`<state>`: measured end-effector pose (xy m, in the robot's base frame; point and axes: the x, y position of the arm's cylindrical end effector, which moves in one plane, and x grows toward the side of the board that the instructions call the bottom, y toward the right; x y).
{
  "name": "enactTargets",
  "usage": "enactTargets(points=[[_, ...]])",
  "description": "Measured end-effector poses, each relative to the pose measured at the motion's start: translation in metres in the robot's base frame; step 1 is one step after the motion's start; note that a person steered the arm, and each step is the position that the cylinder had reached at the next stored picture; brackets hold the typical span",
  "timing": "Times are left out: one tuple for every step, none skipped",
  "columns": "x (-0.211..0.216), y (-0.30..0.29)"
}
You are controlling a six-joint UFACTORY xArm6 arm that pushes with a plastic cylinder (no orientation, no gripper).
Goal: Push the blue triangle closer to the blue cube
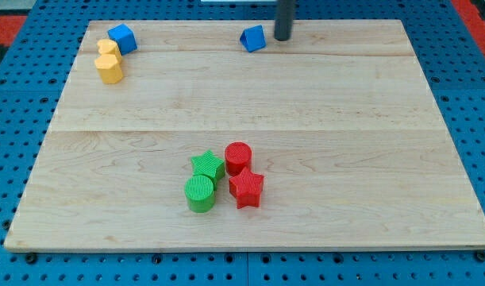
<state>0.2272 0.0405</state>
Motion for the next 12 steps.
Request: enactTargets(points=[[0.001, -0.073], [-0.001, -0.065], [-0.017, -0.073], [-0.006, -0.112], [0.015, -0.109], [0.033, -0.079], [0.042, -0.094], [0.041, -0.153], [0.021, -0.126], [-0.015, -0.094], [0.000, -0.134], [0.030, -0.176]])
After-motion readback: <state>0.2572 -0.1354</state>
